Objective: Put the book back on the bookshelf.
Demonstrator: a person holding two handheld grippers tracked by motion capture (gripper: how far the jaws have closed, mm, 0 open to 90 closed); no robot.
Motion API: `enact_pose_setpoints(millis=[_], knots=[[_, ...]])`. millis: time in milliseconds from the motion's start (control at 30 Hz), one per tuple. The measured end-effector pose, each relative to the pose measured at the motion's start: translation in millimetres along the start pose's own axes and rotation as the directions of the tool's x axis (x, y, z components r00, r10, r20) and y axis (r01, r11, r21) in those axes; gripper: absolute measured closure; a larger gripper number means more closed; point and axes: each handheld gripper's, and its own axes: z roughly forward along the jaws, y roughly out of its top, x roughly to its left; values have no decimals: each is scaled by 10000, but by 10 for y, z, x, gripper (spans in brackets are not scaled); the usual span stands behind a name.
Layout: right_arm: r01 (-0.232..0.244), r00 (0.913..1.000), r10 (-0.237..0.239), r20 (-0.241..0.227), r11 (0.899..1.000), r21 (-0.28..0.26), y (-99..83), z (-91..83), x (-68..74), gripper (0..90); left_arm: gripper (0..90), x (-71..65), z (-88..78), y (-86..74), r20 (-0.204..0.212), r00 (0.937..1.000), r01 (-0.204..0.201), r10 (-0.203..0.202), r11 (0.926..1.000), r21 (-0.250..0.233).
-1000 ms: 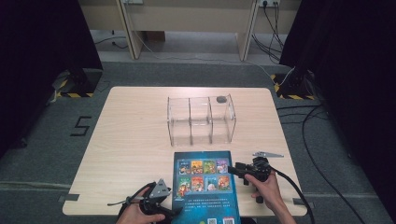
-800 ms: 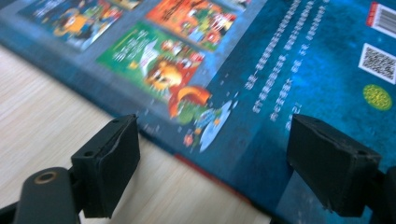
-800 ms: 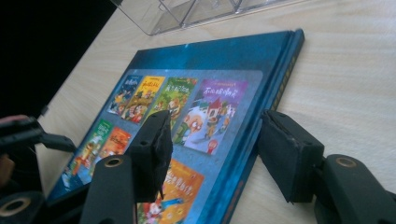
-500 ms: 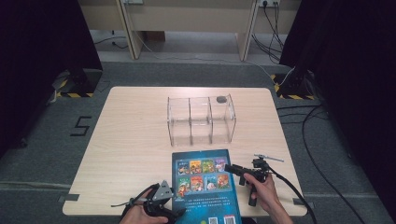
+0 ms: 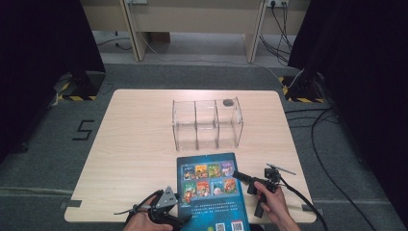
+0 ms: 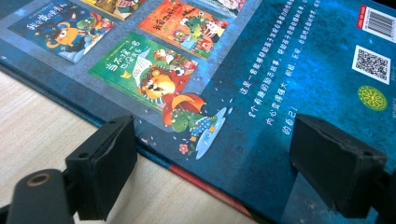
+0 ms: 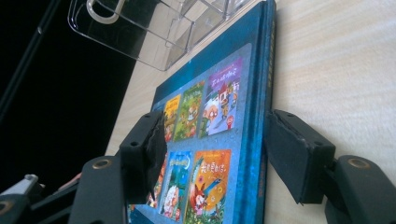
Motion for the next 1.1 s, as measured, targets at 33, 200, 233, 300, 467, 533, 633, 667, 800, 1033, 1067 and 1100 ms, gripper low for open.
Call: enact_pose_setpoints(millis=[33, 200, 233, 300, 467, 533, 633, 667, 800, 1033, 1067, 1100], knots=[[-403, 9991, 401, -155, 9990, -171, -31, -26, -13, 379, 139, 2, 3, 8, 15, 10000, 18, -18, 10000, 28], [-511, 9985, 508, -207, 9986, -125, -47, -53, -8, 356, 71, -28, 30, 10, 54, 10000, -58, 57, 10000, 70], [-561, 9982, 558, -238, 9983, -126, -55, -65, -3, 353, 65, -28, 31, 13, 53, 10000, -41, 40, 10000, 87], [-616, 9977, 612, -285, 9980, -121, -50, -67, -5, 350, 69, -25, 30, 18, 68, 10000, -21, 20, 9999, 118], [49, 10000, -49, 60, 10000, 63, -18, -57, -38, 462, 94, -12, 18, -1, 27, 10000, -3, 3, 10000, -46], [109, 9999, -111, 128, 9997, 200, 1, -65, -43, 518, 133, -7, 12, 1, -37, 10000, 88, -89, 9999, -72], [1221, 9893, -1249, 752, 9917, 411, 55, -13, 30, 451, 136, -18, 21, 9, -136, 9999, 54, -54, 10000, -45], [1221, 9893, -1249, 752, 9917, 411, 55, -13, 30, 451, 136, -18, 21, 9, -136, 9999, 54, -54, 10000, -45], [2749, 9442, -2797, 1740, 9601, 515, 210, 204, 129, 422, 140, -13, 18, 9, -96, 10000, -20, 19, 10000, -19], [1715, 9723, -1673, 1631, 9851, -123, 374, 350, 100, 334, 146, 24, 7, 34, 195, 9995, -271, 266, 9993, 246], [1715, 9723, -1673, 1631, 9851, -123, 374, 350, 100, 334, 147, 24, 7, 34, 195, 9995, -271, 266, 9993, 246], [1165, 9851, -1112, 1311, 9926, -336, 346, 343, 80, 336, 152, 31, 4, 37, 216, 9994, -278, 272, 9992, 273]])
